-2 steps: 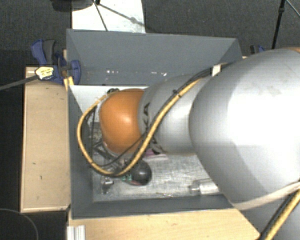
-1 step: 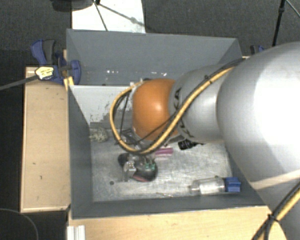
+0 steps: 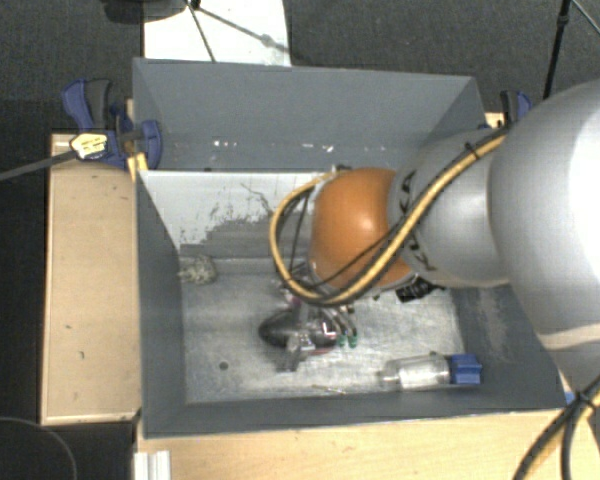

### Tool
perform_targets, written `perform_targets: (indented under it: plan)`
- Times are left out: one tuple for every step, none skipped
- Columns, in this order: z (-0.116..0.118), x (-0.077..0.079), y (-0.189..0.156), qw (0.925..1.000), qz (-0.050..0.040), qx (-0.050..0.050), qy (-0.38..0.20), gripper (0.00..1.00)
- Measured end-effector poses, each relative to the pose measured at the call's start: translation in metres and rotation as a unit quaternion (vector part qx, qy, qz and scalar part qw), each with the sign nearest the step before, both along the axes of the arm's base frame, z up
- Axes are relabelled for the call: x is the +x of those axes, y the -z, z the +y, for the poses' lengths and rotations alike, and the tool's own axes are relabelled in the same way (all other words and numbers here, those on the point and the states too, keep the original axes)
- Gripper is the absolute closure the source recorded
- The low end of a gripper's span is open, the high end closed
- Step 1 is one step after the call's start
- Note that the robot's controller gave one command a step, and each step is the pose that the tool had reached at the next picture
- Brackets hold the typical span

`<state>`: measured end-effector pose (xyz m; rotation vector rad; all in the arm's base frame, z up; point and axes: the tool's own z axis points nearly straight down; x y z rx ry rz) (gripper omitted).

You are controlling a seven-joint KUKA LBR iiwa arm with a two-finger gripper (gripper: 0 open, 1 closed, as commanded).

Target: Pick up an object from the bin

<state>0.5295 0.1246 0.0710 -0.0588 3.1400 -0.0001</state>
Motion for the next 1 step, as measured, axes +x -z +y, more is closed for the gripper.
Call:
perform_targets:
  plan:
    - [0.0019, 0.0105, -0.0957, 0.9935, -0.004, 0.001, -0.114, 0.0]
